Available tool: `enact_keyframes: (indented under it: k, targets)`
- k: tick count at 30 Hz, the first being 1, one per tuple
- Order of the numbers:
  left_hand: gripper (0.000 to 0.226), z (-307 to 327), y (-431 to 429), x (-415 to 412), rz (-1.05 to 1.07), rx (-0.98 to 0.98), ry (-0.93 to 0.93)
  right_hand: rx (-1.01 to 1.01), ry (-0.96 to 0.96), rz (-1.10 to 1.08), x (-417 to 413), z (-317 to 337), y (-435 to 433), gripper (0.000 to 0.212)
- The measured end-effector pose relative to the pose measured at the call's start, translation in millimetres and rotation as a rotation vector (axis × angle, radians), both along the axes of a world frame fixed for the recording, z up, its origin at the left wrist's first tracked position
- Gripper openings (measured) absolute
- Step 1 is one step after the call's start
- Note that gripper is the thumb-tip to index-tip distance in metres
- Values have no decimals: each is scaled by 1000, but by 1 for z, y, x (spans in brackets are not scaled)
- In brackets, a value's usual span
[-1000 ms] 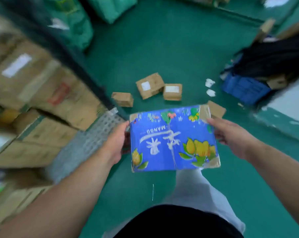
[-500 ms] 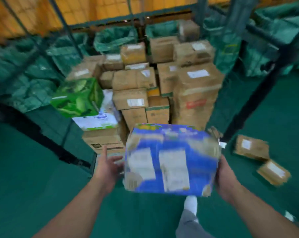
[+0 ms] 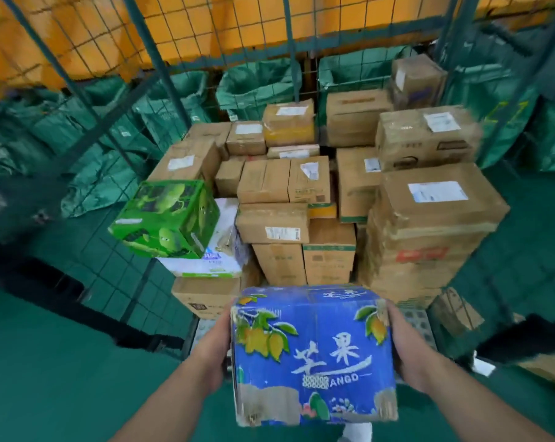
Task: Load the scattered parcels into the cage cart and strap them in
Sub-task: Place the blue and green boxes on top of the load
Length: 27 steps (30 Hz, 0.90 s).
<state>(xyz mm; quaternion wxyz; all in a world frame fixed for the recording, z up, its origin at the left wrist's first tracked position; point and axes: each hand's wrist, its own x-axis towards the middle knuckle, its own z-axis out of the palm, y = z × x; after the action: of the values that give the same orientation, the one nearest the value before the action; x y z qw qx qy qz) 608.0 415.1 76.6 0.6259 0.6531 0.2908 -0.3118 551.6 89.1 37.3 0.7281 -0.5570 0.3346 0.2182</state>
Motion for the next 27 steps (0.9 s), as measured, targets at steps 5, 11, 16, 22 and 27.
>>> enact_keyframes:
  k: [5,11,16,22,27]
  targets:
    - [86,18,-26,90,94,-108,111,208,-129,269,77,23,-37,106]
    - [89,26,-23,152,168,-84,17,305,-79,102,166,27,-28,96]
    - [71,24,1,199,160,-81,-134,296,-24,24,223,36,-11,71]
    - [41,30,16,263,44,-162,-188,91,-110,18,285,59,31,61]
    - [47,28,41,343,16,-124,-287,-33,-126,-72,350,68,67,70]
